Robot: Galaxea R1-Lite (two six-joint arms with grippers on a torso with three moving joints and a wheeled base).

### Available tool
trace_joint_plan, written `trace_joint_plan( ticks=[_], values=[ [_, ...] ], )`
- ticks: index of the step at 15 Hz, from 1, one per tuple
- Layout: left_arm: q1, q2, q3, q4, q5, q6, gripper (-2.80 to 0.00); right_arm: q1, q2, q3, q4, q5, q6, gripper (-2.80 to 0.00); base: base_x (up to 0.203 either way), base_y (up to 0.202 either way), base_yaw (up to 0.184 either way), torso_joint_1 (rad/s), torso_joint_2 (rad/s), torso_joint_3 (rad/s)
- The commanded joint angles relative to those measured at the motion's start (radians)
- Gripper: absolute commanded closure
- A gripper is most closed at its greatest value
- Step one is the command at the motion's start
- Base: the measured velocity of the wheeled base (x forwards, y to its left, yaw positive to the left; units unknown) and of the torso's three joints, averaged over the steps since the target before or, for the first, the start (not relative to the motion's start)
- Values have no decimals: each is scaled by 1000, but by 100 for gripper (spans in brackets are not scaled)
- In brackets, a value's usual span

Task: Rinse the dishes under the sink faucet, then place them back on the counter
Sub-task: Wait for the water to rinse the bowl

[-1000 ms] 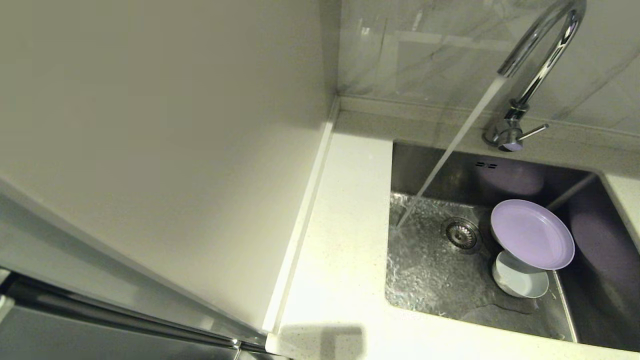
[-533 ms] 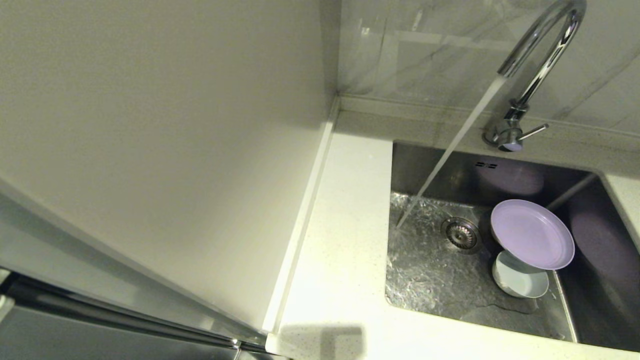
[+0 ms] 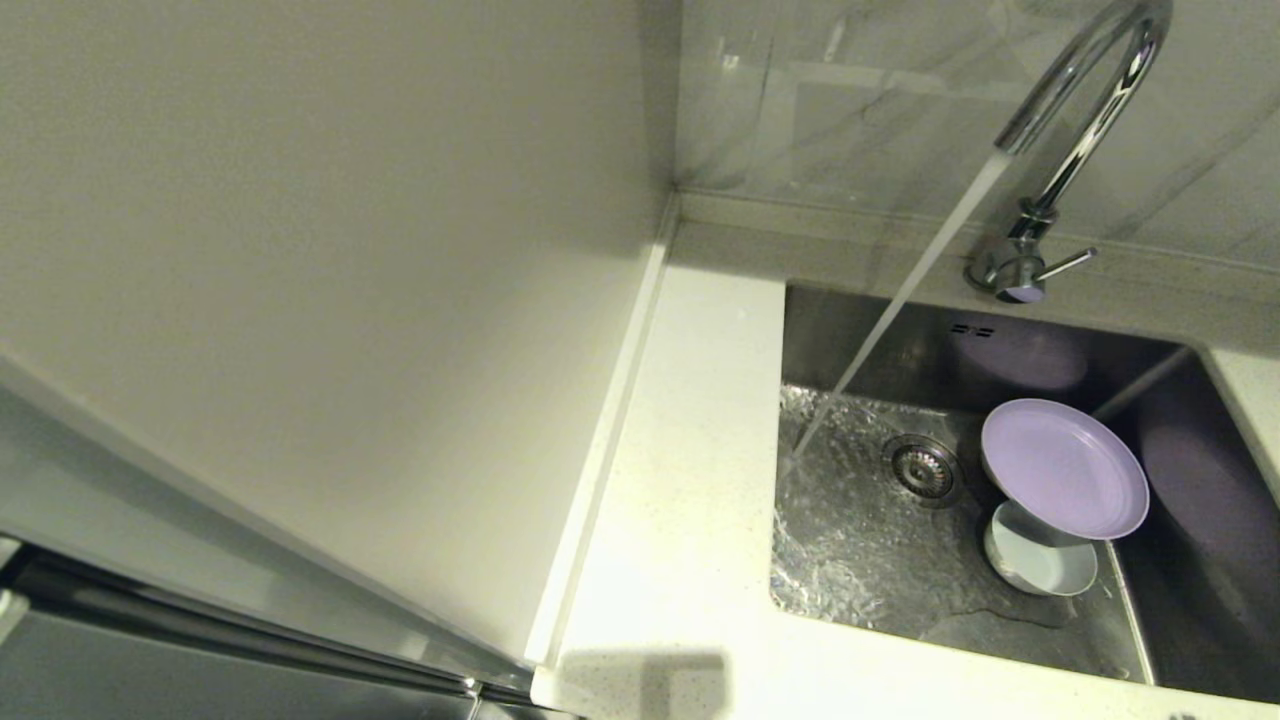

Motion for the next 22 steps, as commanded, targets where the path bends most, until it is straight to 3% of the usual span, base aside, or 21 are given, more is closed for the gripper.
trace_joint_plan(
  ticks=[1, 4, 6, 8, 10, 12, 15, 17, 20, 22],
  values=[
    [0, 0, 3, 0, 0, 0, 0, 5, 252, -226, 17, 0, 0, 0, 0, 0, 0, 0, 0, 0],
    [0, 0, 3, 0, 0, 0, 0, 10, 524, -587, 86, -1, 31, 0, 0, 0, 0, 0, 0, 0],
    [0, 0, 3, 0, 0, 0, 0, 10, 687, -883, 225, -3, 132, 0, 0, 0, 0, 0, 0, 0],
    [0, 0, 3, 0, 0, 0, 0, -3, 866, -1176, 507, -4, 265, 0, 0, 0, 0, 0, 0, 0],
    [0, 0, 3, 0, 0, 0, 0, -66, 1042, -1376, 853, 20, 371, 0, 0, 0, 0, 0, 0, 0],
    [0, 0, 3, 0, 0, 0, 0, -162, 1142, -1428, 976, 80, 428, 0, 0, 0, 0, 0, 0, 0],
    [0, 0, 3, 0, 0, 0, 0, -276, 1217, -1434, 1055, 195, 439, 0, 0, 0, 0, 0, 0, 0],
    [0, 0, 3, 0, 0, 0, 0, -363, 1249, -1425, 1077, 314, 416, 0, 0, 0, 0, 0, 0, 0],
    [0, 0, 3, 0, 0, 0, 0, -427, 1304, -1404, 1081, 388, 407, 0, 0, 0, 0, 0, 0, 0],
    [0, 0, 3, 0, 0, 0, 0, -496, 1363, -1403, 1079, 480, 409, 0, 0, 0, 0, 0, 0, 0]
  ],
)
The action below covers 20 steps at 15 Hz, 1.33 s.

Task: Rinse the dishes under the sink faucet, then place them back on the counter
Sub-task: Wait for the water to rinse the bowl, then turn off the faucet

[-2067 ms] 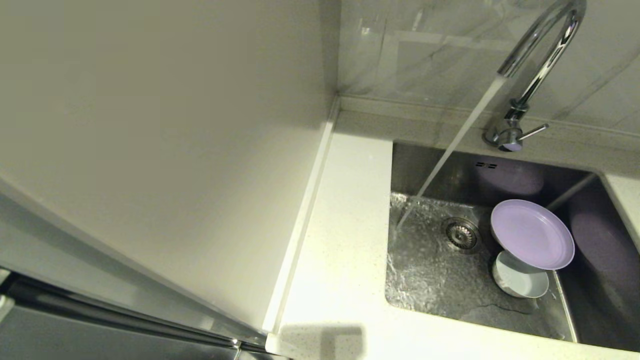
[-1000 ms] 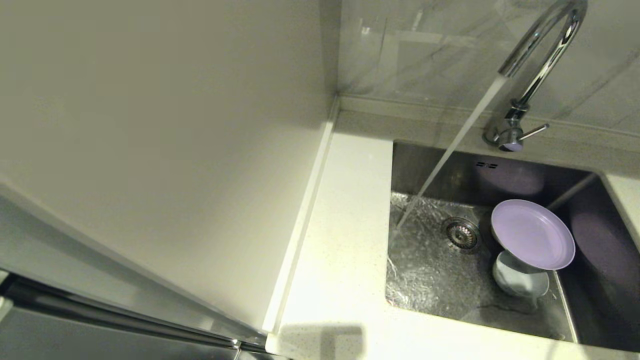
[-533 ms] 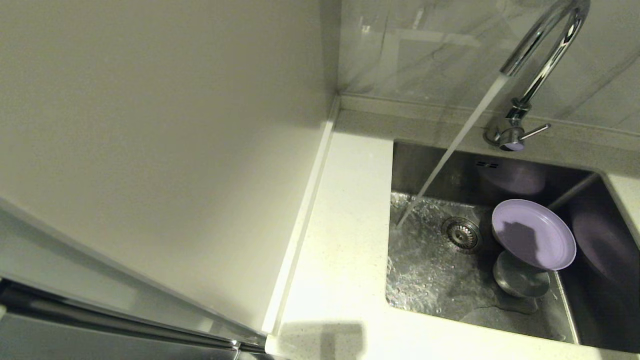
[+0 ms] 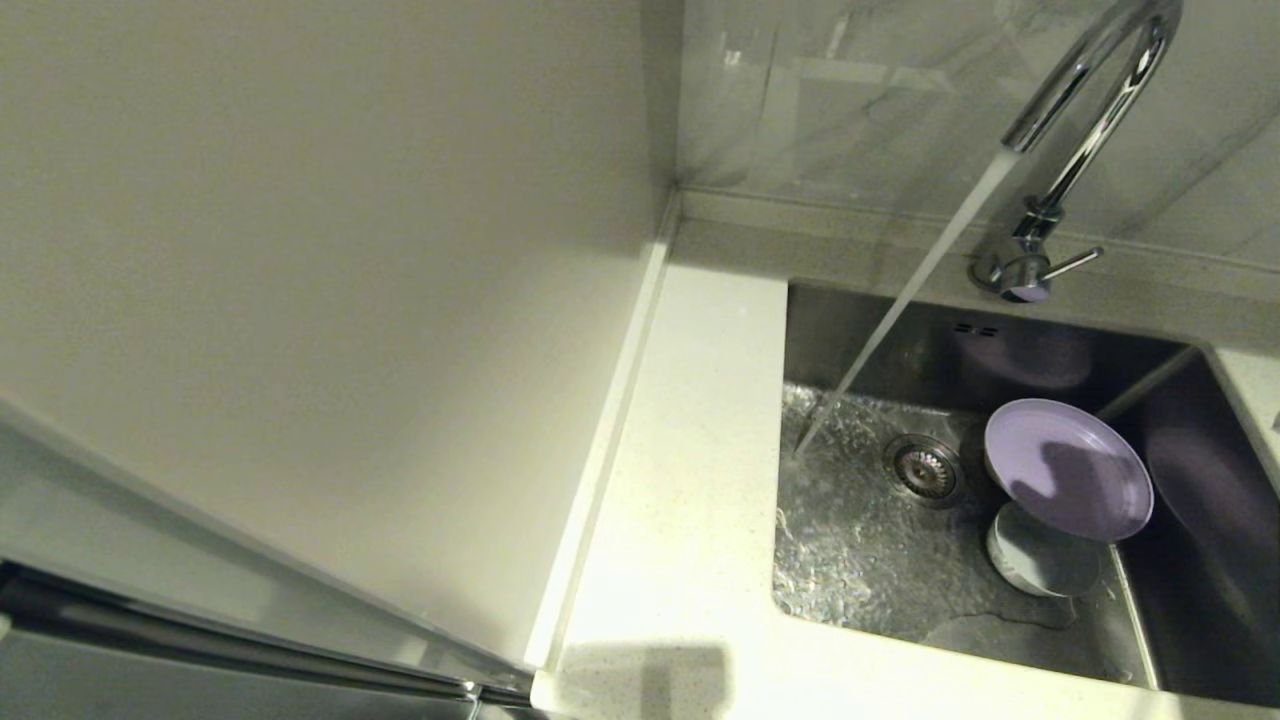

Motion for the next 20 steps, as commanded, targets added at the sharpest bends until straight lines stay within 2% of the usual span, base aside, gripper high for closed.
trace_joint_plan(
  ticks=[1, 4, 5, 7, 10, 12, 20],
  values=[
    [0, 0, 3, 0, 0, 0, 0, -81, 106, -2, 6, 101, 4, 0, 0, 0, 0, 0, 0, 0],
    [0, 0, 3, 0, 0, 0, 0, -165, 244, -17, 4, 311, 18, 0, 0, 0, 0, 0, 0, 0],
    [0, 0, 3, 0, 0, 0, 0, -186, 292, -37, 2, 403, 20, 0, 0, 0, 0, 0, 0, 0],
    [0, 0, 3, 0, 0, 0, 0, -225, 394, -131, -1, 642, 21, 0, 0, 0, 0, 0, 0, 0],
    [0, 0, 3, 0, 0, 0, 0, -217, 487, -218, -60, 853, 22, 0, 0, 0, 0, 0, 0, 0],
    [0, 0, 3, 0, 0, 0, 0, -192, 511, -219, -118, 902, 22, 0, 0, 0, 0, 0, 0, 0],
    [0, 0, 3, 0, 0, 0, 0, -64, 568, -230, -196, 904, 18, 0, 0, 0, 0, 0, 0, 0]
  ],
)
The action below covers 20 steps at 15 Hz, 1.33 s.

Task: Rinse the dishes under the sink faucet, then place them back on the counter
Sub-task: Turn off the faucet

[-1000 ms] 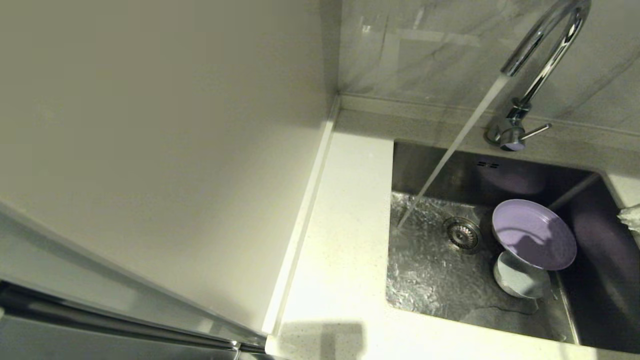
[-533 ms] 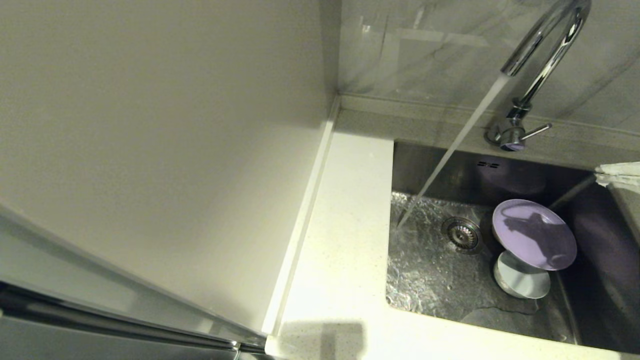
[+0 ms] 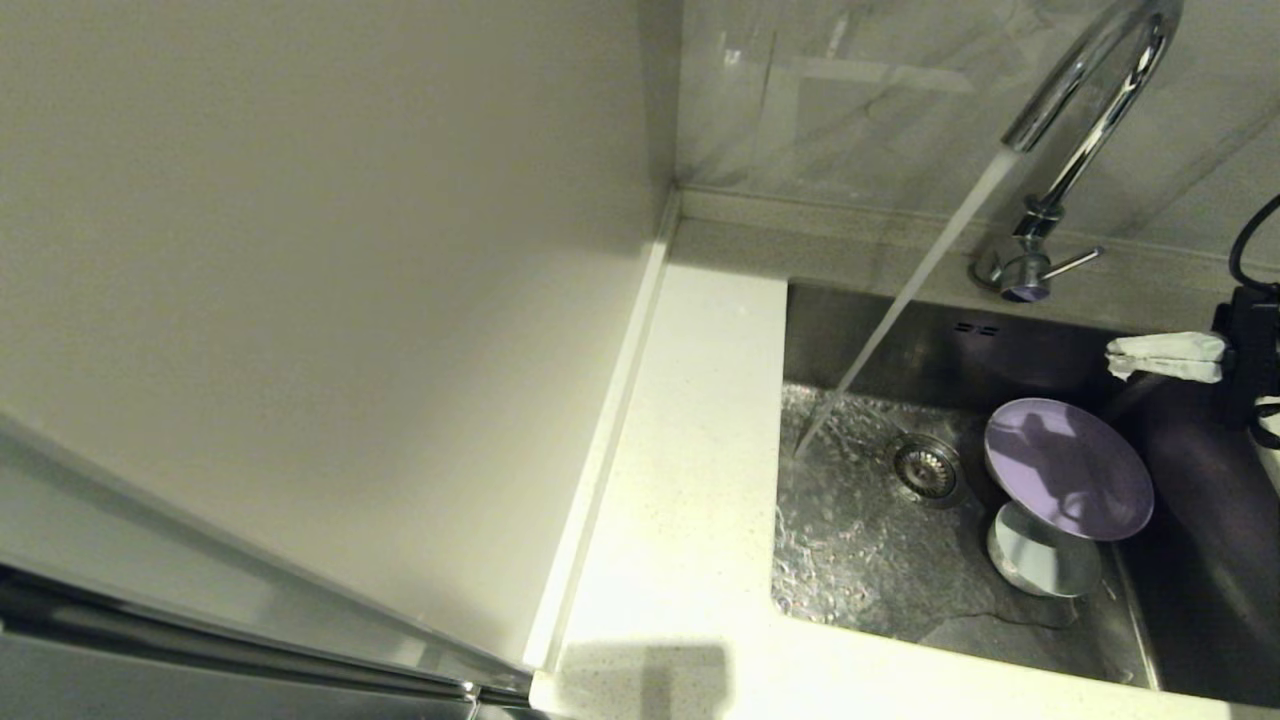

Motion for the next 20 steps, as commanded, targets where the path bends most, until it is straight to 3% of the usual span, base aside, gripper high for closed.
trace_joint_plan(
  ticks=[1, 4, 10, 12, 20],
  values=[
    [0, 0, 3, 0, 0, 0, 0, 43, 13, -2, -28, 6, 7, 0, 0, 0, 0, 0, 0, 0],
    [0, 0, 3, 0, 0, 0, 0, 68, 35, -4, -142, -2, 40, 0, 0, 0, 0, 0, 0, 0],
    [0, 0, 3, 0, 0, 0, 0, 74, 87, -14, -558, -5, 446, 0, 0, 0, 0, 0, 0, 0],
    [0, 0, 3, 0, 0, 0, 0, 75, 99, -17, -686, -41, 565, 0, 0, 0, 0, 0, 0, 0],
    [0, 0, 3, 0, 0, 0, 0, 74, 110, -19, -1019, -95, 919, 0, 0, 0, 0, 0, 0, 0]
  ],
)
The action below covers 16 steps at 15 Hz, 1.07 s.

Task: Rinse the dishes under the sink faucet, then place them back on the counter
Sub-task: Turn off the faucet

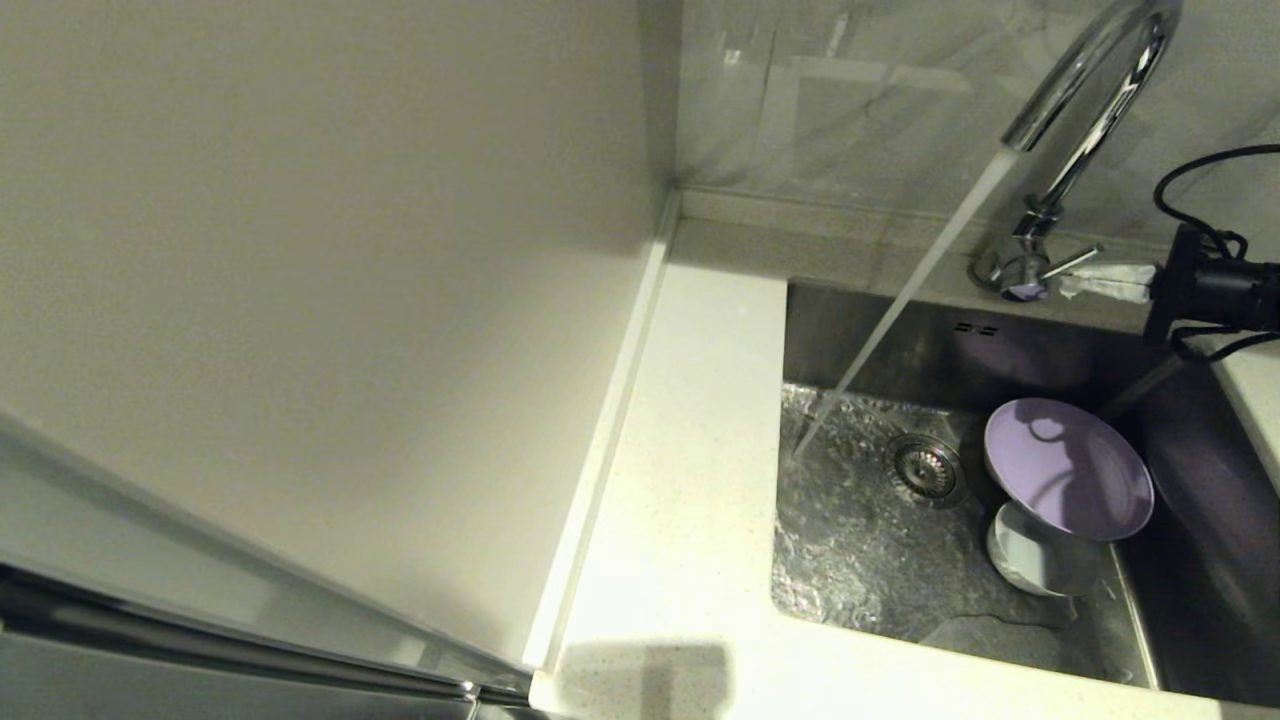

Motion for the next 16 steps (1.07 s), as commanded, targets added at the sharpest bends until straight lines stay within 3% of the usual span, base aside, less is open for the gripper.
trace_joint_plan(
  ticks=[1, 11, 16],
  values=[
    [0, 0, 3, 0, 0, 0, 0, 0, -1, -1, -55, 7, 68, 0, 0, 0, 0, 0, 0, 0],
    [0, 0, 3, 0, 0, 0, 0, -42, -6, 6, -114, -45, 39, 0, 0, 0, 0, 0, 0, 0],
    [0, 0, 3, 0, 0, 0, 0, -74, -9, 18, -45, -26, -85, 0, 0, 0, 0, 0, 0, 0]
  ],
)
